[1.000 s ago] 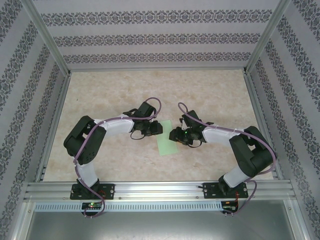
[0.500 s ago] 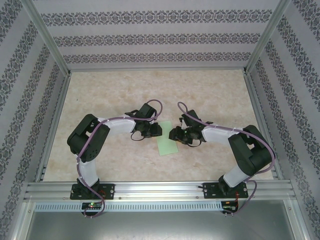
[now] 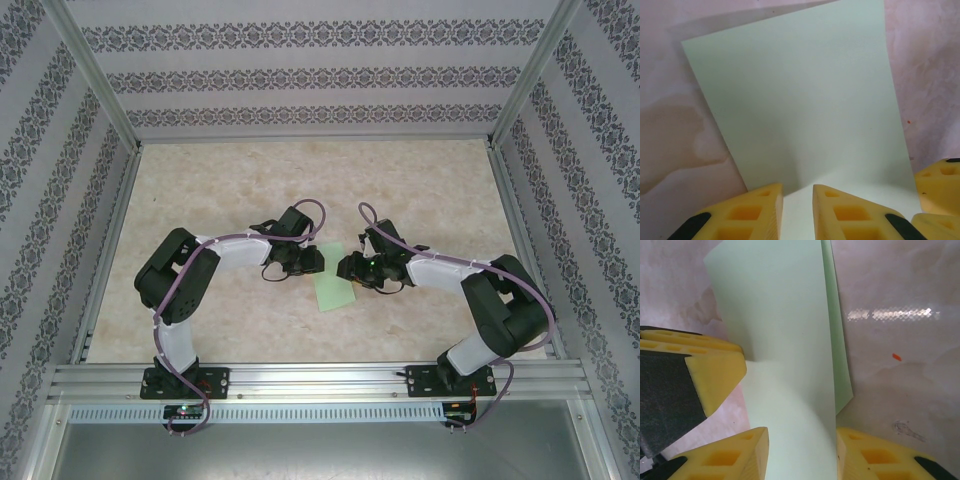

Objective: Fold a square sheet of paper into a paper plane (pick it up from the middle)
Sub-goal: Third fold the triangle at the center of the table.

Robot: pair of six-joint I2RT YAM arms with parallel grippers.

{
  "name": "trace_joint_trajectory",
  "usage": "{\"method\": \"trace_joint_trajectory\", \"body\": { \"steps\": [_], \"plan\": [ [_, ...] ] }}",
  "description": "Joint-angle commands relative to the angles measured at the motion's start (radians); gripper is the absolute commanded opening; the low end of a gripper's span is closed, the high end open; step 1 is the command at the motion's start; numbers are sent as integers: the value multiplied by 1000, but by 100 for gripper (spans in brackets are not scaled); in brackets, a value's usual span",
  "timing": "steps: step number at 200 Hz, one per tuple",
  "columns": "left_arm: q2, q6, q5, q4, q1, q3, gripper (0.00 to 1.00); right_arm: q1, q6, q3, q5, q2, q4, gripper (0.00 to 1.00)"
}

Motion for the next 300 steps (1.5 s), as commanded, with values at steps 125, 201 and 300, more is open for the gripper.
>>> {"method": "trace_joint_trajectory", "body": {
  "steps": [125,201,300],
  "plan": [
    [-21,75,1,-19,-11,20,25,-44,27,15,-98,69,109,27],
    [-296,314,-148,-53,-152,-95,40,-44,111,-14,-94,52,156,1],
    [-319,484,-426,-27,-471,-165,58,-8,226,-45,-73,68,241,3]
  ]
}}
